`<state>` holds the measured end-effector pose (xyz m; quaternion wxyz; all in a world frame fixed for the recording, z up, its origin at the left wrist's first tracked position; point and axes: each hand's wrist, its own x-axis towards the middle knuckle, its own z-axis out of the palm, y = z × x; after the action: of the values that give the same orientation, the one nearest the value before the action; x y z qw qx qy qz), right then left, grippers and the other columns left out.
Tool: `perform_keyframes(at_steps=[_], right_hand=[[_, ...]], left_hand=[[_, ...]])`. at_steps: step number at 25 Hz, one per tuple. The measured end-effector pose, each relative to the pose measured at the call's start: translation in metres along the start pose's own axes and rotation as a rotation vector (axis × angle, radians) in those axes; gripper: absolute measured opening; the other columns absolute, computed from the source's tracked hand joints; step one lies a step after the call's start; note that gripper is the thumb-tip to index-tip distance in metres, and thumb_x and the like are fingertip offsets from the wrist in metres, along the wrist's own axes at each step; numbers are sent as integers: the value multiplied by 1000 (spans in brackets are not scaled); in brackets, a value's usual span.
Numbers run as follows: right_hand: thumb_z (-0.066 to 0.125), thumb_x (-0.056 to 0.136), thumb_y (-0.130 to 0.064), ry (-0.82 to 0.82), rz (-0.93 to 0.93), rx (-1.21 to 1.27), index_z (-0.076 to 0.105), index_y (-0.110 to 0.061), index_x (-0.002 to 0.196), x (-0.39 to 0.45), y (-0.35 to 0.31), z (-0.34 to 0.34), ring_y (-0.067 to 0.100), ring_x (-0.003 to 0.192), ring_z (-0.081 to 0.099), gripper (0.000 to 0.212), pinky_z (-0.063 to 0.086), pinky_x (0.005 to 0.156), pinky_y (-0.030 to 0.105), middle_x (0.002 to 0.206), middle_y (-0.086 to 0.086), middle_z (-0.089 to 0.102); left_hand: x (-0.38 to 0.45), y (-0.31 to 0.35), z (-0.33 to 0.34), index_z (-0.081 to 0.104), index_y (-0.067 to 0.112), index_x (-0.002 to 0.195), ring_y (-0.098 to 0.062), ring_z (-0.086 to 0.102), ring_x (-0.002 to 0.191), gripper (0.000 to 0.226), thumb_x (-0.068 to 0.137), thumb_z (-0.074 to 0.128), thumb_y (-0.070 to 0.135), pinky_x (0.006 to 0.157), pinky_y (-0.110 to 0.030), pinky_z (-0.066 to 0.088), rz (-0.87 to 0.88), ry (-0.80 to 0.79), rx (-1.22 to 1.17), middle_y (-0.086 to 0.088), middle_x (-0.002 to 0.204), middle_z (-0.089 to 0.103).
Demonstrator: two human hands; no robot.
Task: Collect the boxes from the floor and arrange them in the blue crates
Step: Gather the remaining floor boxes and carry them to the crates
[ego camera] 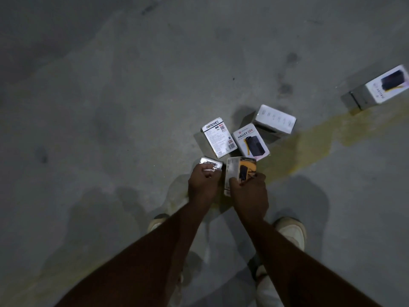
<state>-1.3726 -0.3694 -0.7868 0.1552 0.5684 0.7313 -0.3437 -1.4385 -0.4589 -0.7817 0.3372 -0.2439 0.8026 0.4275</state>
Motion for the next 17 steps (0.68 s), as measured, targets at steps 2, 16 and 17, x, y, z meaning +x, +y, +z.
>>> perform_keyframes(at_steps=[2, 16, 17], right_hand=[[59, 73, -56, 13, -52, 76, 49, -18, 116, -17, 2, -13, 25, 96, 64, 58, 52, 83, 38, 106, 2, 63], [57, 93, -19, -318, 50, 301, 59, -9, 116, 10, -5, 32, 19, 94, 60, 25, 49, 77, 31, 111, 8, 64], [59, 93, -19, -379, 81, 318, 59, -8, 116, 13, -6, 35, 16, 91, 61, 26, 50, 71, 27, 110, 8, 64]], left_hand=[[-6, 5, 1, 63, 19, 114, -23, 72, 95, 47, 77, 84, 38, 83, -42, 61, -83, -76, -149, -4, 109, 73], [50, -18, -94, 62, 14, 129, -26, 71, 98, 46, 99, 46, 45, 80, -37, 59, -234, -491, -590, -13, 121, 69], [52, -20, -99, 62, 14, 128, -26, 70, 96, 47, 98, 45, 47, 81, -37, 57, -240, -501, -590, -15, 120, 67]])
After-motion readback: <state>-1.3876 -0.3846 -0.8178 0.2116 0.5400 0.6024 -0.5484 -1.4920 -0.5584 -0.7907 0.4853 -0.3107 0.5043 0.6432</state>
